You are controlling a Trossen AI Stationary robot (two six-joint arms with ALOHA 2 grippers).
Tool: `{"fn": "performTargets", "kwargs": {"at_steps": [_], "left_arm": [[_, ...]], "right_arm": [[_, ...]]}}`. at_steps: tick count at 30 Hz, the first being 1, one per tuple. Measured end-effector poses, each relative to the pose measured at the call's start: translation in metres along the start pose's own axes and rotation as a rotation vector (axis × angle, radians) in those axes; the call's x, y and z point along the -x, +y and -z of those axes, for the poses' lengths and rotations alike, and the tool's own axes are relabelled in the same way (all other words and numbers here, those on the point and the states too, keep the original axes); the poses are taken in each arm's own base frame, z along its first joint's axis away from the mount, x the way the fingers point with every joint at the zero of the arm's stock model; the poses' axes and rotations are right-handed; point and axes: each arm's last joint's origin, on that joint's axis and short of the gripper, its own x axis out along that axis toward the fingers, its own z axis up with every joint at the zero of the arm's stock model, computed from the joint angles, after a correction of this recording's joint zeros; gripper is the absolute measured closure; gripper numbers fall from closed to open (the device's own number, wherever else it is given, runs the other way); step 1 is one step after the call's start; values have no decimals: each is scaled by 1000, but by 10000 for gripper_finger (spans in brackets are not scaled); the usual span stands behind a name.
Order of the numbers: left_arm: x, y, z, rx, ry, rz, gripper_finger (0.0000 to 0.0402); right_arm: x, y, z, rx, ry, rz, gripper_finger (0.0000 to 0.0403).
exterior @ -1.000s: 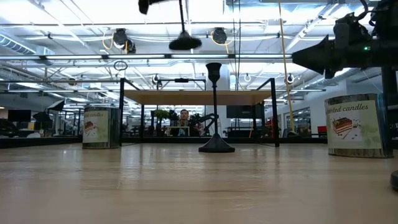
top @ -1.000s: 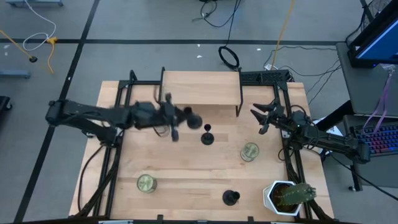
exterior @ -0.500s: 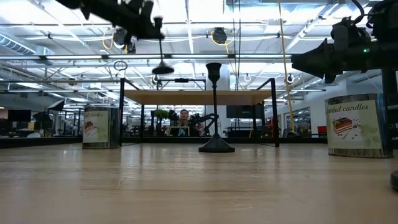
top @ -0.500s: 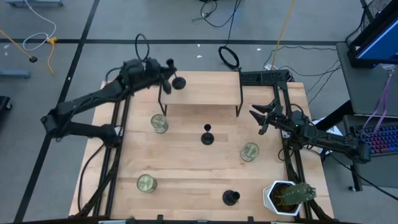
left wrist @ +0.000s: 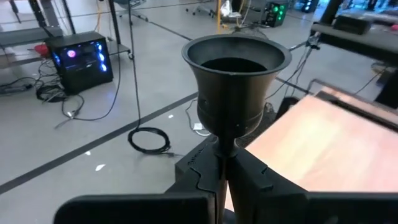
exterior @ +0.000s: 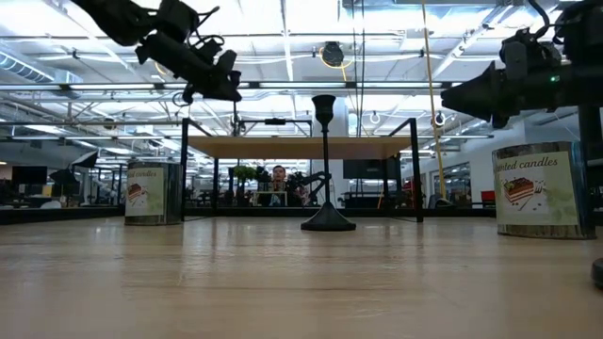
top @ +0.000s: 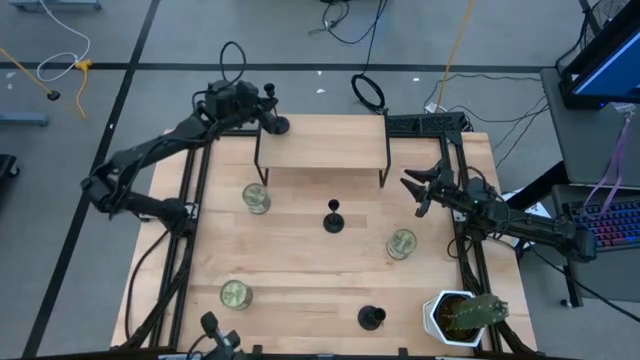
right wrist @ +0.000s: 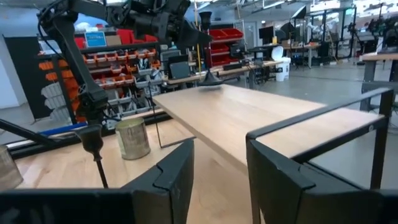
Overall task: Pick & Place candle stick holders
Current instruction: Put the middle black candle holder on the shelf
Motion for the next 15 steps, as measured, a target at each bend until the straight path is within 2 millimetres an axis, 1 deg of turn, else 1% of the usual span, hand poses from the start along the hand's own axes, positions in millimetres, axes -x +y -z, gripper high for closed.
{"fn": "performTargets", "kwargs": {"at_steps": [5, 11, 15], "left_arm": [[-8, 6, 5, -29, 19, -13, 377], [-9, 5, 6, -61, 25, -8, 374], [-8, 4, 8, -64, 43, -11, 362]], "right_arm": [[-1, 0, 3, -14, 30, 4, 264], [-3, 0, 4, -17, 38, 4, 264], [-4, 2, 3, -11, 34, -85, 263]]}}
